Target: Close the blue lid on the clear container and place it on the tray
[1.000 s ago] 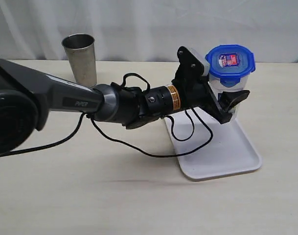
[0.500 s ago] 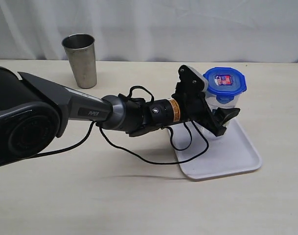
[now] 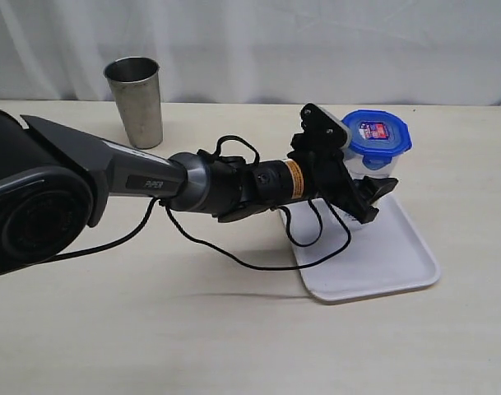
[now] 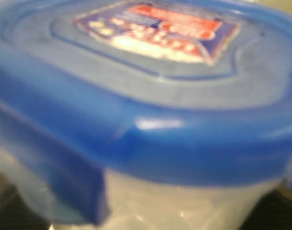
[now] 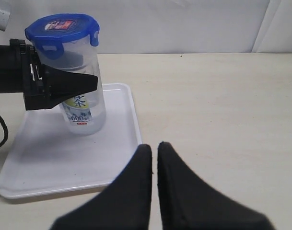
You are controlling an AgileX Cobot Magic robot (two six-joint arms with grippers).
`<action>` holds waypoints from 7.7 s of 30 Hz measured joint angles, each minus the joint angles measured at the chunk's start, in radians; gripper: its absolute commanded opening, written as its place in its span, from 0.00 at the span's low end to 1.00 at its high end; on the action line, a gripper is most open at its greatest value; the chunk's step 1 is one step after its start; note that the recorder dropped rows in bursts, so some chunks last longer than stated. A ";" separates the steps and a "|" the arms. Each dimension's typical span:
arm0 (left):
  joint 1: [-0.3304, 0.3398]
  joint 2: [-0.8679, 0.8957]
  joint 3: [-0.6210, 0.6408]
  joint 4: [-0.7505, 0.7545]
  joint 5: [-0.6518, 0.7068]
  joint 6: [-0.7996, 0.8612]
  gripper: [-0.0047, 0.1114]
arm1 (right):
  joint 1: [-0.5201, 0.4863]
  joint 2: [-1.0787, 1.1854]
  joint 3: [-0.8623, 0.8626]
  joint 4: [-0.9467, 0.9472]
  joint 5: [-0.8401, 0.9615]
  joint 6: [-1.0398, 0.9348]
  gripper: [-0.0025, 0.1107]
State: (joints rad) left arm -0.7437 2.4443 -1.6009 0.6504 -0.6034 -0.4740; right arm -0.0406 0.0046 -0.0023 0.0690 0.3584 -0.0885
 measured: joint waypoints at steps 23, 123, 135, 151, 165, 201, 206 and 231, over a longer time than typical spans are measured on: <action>0.000 -0.001 -0.005 0.022 0.075 -0.055 0.83 | 0.000 0.000 0.000 0.000 0.000 0.000 0.06; 0.000 -1.589 0.966 0.100 0.632 -0.202 0.04 | 0.000 0.000 0.000 0.000 0.000 0.000 0.06; 0.000 -2.019 1.013 0.099 1.130 -0.204 0.04 | 0.000 0.000 0.000 0.000 0.000 0.000 0.06; 0.000 -2.033 1.016 0.099 1.148 -0.204 0.04 | 0.000 0.000 0.000 0.000 0.000 0.000 0.06; 0.000 -2.033 1.016 0.070 1.148 -0.204 0.04 | 0.000 0.000 0.000 0.000 0.000 0.000 0.06; 0.641 -2.435 1.560 -0.650 0.445 0.318 0.04 | 0.000 0.000 0.000 0.000 0.000 0.000 0.06; 0.717 -2.442 1.591 -0.671 0.445 0.318 0.04 | 0.000 0.000 0.000 0.000 0.000 0.000 0.06; 0.766 -2.442 1.598 -0.682 0.836 0.528 0.04 | 0.000 0.000 0.000 0.000 0.000 0.000 0.06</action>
State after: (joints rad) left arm 0.0222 0.0027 -0.0033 -0.0315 0.2322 0.0537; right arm -0.0406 0.0046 -0.0023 0.0690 0.3584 -0.0885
